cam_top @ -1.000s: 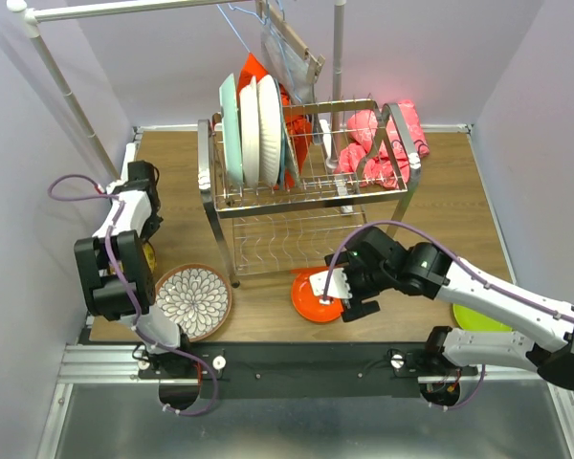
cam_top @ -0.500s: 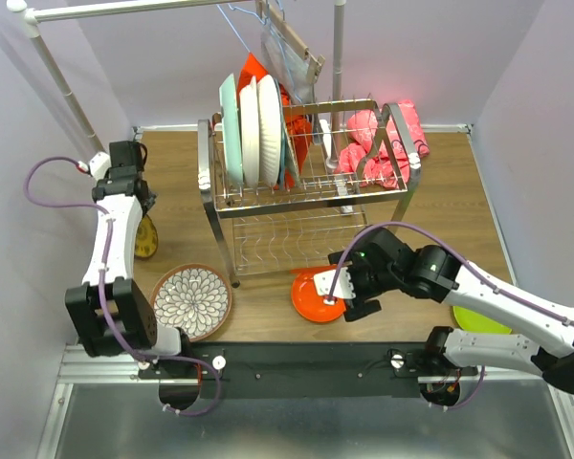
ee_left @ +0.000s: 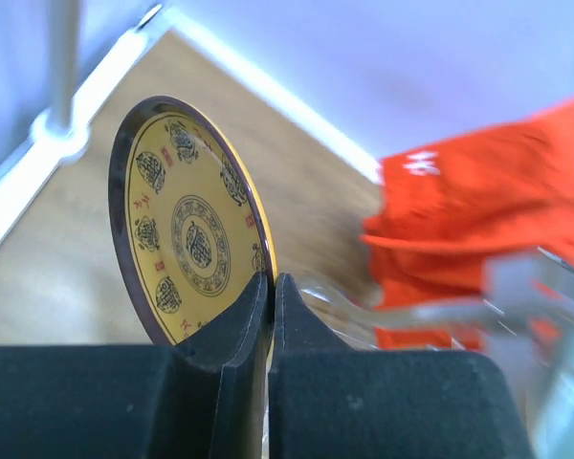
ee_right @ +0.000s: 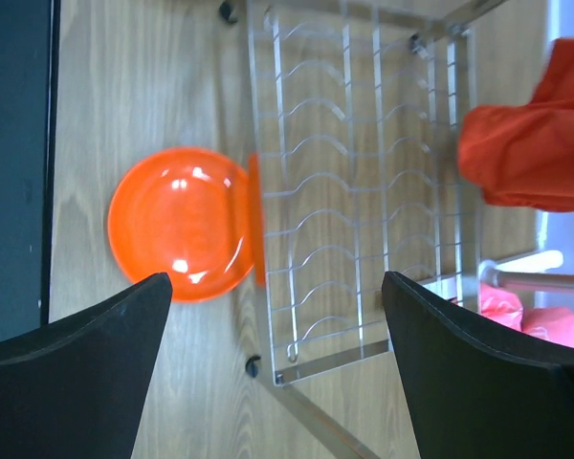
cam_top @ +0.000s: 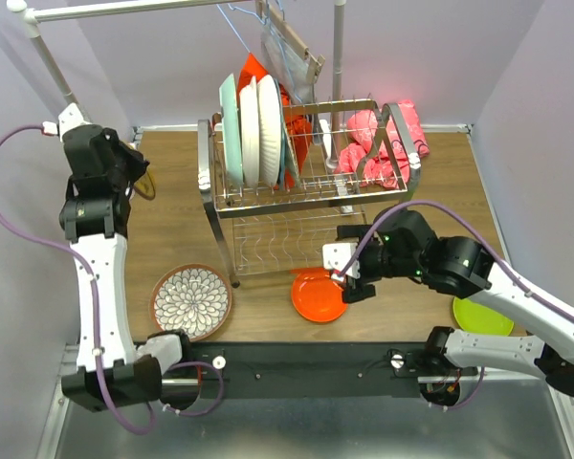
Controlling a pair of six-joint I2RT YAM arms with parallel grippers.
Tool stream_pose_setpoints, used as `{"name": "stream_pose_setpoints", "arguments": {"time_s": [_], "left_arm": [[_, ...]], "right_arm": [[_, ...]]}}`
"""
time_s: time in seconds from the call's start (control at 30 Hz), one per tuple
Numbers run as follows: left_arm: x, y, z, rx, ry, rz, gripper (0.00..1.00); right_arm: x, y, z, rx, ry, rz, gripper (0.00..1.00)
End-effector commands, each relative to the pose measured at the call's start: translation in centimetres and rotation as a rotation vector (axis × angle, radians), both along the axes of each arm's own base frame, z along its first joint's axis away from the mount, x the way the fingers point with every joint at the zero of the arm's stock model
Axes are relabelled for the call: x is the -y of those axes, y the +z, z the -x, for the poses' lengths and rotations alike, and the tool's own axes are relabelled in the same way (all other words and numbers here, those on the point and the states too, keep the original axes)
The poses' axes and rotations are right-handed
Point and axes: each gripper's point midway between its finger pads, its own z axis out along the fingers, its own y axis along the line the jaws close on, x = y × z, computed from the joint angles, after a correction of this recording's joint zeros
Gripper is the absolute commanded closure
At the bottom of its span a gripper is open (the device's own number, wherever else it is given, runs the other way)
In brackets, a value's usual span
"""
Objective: Load the plates into the dish rack
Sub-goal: Grab a plate with the left arm, then pass the plate from the left arm to the right
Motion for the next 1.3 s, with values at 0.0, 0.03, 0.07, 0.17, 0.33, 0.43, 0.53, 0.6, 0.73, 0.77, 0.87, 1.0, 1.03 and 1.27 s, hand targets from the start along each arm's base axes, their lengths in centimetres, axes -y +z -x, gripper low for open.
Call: {"name": "stream_pose_setpoints", "arguments": {"time_s": [0.0, 0.03, 0.07, 0.17, 0.33, 0.43, 0.53, 0.6, 0.73, 0.77, 0.87, 1.0, 1.03, 1.27], "left_arm": [[4.0, 8.2, 2.0, 0.249, -0.258, -0.132, 1.00], [4.4, 9.3, 2.6, 0.280, -0.280, -0.149, 1.00], [4.7, 10.0, 3.0, 0.302, -0.302, -0.177, 1.00], [6.0, 13.8, 4.9, 0.415, -0.366, -0.235, 1.00], [8.3, 18.9, 7.6, 0.593, -0.481, -0.354, 1.00], [9.6, 21.2, 9.1, 0.669, -0.543, -0.419, 1.00], [10.7, 22.9, 10.4, 0.734, -0.603, -0.494, 1.00], [11.6, 24.0, 11.3, 0.776, -0.651, -0.526, 1.00], [12.8, 25.1, 11.8, 0.824, -0.731, -0.567, 1.00], [13.1, 25.2, 11.9, 0.832, -0.749, -0.579, 1.00], [13.8, 25.8, 12.0, 0.866, -0.798, -0.599, 1.00], [15.0, 26.5, 11.6, 0.902, -0.863, -0.617, 1.00], [15.4, 27.0, 11.8, 0.926, -0.877, -0.632, 1.00], [18.3, 28.0, 9.8, 1.001, -0.982, -0.671, 1.00]], "right_arm": [[-1.4, 4.6, -0.3, -0.008, -0.041, -0.148, 0.00], [-1.5, 4.9, -0.4, -0.008, -0.045, -0.156, 0.00], [-1.7, 5.4, -0.4, -0.003, -0.048, -0.168, 0.00], [-2.1, 7.8, -0.9, 0.016, -0.067, -0.220, 0.00], [-3.5, 12.9, -1.3, -0.023, -0.119, -0.361, 0.00], [-4.1, 15.9, -1.5, -0.039, -0.139, -0.442, 0.00], [-4.6, 18.5, -1.7, -0.039, -0.149, -0.503, 0.00], [-4.6, 20.3, -1.7, -0.028, -0.150, -0.544, 0.00], [-5.0, 22.0, -2.3, -0.015, -0.163, -0.578, 0.00], [-5.1, 22.4, -2.4, -0.007, -0.165, -0.587, 0.00], [-4.8, 24.1, -3.5, 0.039, -0.206, -0.620, 0.00], [-4.0, 27.3, -5.6, 0.087, -0.291, -0.710, 0.00], [-3.8, 27.8, -6.0, 0.099, -0.310, -0.723, 0.00], [-3.0, 30.9, -8.1, 0.201, -0.376, -0.769, 0.00]]}}
